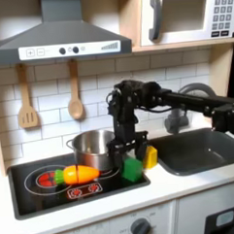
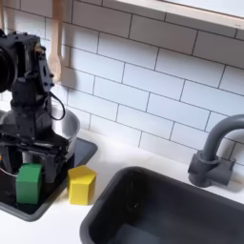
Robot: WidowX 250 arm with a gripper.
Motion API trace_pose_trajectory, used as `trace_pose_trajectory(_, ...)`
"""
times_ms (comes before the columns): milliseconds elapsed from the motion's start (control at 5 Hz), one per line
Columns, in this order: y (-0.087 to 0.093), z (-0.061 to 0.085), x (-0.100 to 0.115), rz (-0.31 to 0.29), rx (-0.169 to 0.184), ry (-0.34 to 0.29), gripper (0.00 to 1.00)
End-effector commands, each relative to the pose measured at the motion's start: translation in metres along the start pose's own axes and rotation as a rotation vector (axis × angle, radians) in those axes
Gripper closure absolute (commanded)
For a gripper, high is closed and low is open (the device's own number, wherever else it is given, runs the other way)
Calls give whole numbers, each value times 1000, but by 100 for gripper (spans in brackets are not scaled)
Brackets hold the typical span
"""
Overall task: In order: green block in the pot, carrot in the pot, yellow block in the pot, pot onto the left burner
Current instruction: 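Put the green block in the pot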
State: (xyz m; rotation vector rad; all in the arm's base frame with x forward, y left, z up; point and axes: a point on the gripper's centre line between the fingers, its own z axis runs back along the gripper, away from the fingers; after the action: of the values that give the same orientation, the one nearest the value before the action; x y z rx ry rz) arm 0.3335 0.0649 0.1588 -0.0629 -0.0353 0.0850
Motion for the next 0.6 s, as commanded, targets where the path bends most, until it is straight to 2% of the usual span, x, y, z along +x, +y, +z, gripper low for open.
trace_pose_trajectory(0,1,0,-10,7,11,-4,0)
trace_pose_trajectory(200,0,-1,-12,23,14,-29,100)
trace_pose_trajectory(400,0,3,-14,34,21,-45,100)
